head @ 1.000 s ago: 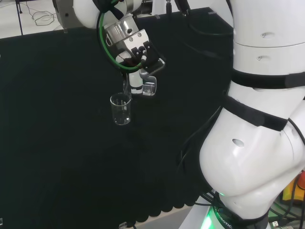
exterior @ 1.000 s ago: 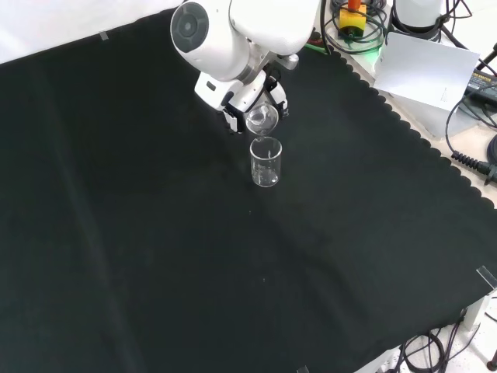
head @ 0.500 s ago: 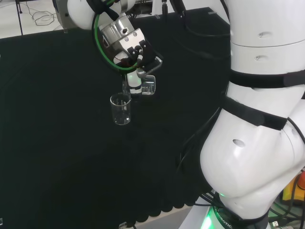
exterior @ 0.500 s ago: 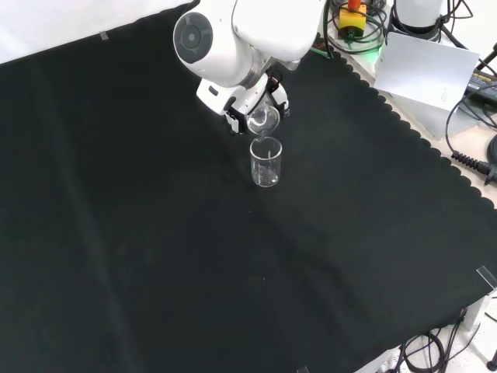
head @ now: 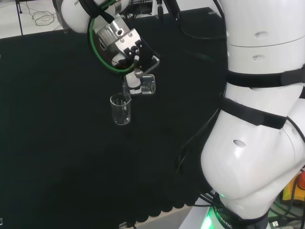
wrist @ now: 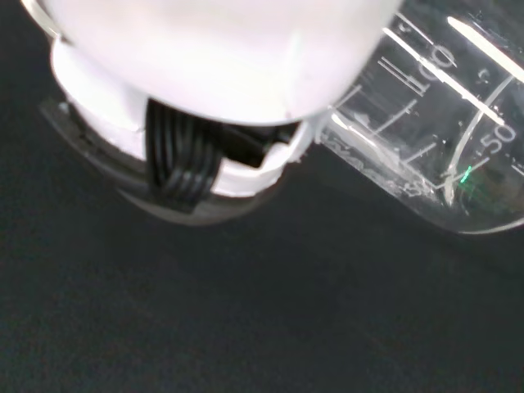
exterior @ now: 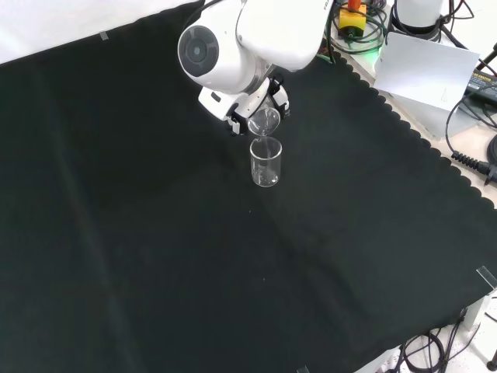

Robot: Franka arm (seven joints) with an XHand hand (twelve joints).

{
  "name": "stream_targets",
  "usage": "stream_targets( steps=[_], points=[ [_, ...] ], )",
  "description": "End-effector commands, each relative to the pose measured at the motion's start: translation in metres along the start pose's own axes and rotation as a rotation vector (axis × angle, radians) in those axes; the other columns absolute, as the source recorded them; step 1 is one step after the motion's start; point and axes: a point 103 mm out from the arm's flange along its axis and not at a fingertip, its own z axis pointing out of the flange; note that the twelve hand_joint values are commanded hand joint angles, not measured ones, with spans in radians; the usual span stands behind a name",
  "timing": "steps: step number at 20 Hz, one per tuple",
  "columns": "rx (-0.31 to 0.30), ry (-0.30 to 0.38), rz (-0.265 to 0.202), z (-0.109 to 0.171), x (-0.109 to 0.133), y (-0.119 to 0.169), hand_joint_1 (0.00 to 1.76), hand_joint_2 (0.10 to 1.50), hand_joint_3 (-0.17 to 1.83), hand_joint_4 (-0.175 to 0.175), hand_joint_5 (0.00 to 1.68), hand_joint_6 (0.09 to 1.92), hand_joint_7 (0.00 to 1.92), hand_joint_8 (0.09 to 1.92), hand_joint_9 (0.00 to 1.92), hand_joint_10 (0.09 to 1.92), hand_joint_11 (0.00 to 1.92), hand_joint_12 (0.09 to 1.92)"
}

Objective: Pour the water from the handheld beaker into the one on the table.

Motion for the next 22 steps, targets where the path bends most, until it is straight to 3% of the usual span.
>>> stream_targets(
  steps=[1, 8, 22],
  points=[
    [0.006, -0.012, 0.004, -0.0012, 0.0021, -0.0004, 1.31, 0.57, 0.84, -0.175, 1.21, 0.84, 1.27, 0.81, 1.51, 0.82, 1.19, 0.8],
    [0.018, -0.03, -0.001, -0.0069, 0.0072, 0.003, 1.31, 0.57, 0.84, -0.175, 1.21, 0.84, 1.26, 0.81, 1.52, 0.82, 1.18, 0.8],
    [0.072, -0.081, 0.03, -0.0106, 0.0096, 0.0046, 1.31, 0.57, 0.84, -0.175, 1.21, 0.84, 1.26, 0.82, 1.52, 0.82, 1.19, 0.81]
  ],
)
